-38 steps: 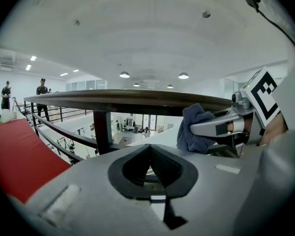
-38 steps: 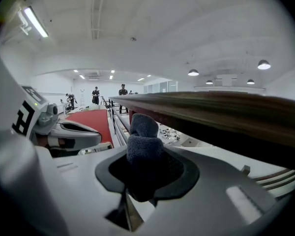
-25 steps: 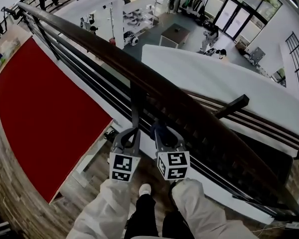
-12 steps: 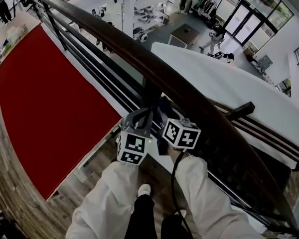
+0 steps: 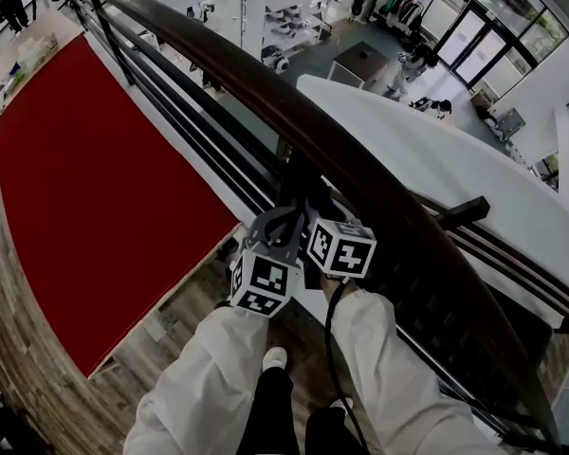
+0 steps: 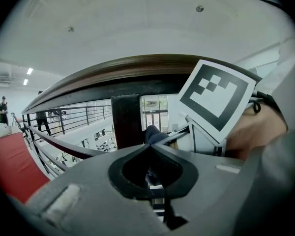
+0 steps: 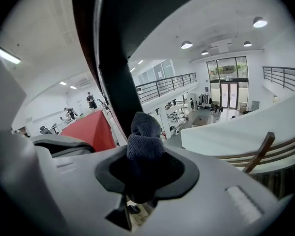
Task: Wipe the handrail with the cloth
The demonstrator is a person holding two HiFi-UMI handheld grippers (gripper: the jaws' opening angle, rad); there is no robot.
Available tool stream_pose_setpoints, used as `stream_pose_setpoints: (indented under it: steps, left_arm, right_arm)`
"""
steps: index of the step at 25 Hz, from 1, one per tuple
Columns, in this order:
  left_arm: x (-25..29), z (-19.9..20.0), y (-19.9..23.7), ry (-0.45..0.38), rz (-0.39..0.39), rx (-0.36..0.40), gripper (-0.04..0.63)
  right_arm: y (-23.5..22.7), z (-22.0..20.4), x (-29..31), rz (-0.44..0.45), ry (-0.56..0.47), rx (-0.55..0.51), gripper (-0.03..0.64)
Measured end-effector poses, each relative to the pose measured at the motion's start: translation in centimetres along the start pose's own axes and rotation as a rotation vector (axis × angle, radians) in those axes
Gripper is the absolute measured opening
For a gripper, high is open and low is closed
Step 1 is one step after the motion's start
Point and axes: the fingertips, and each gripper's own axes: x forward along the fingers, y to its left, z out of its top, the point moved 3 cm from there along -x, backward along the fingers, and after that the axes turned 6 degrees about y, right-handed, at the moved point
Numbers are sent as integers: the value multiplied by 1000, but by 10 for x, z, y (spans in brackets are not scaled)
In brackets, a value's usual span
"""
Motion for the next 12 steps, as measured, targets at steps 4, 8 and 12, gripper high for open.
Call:
stream_pose_setpoints:
  steps: [4,8,12]
  left_arm:
    - [1,-4,-3,7,2,-10,0]
    - [0,-5,-6,14,4,-18,0]
    - [-3,-10,-9,26,-4,-10,0]
  right_arm:
    - [-1,-3,-2,-36,9,-31,104]
    - [-3,-5,-9,-87,11,-87,104]
    - [-4,-12,-17,-139,4,-151,104]
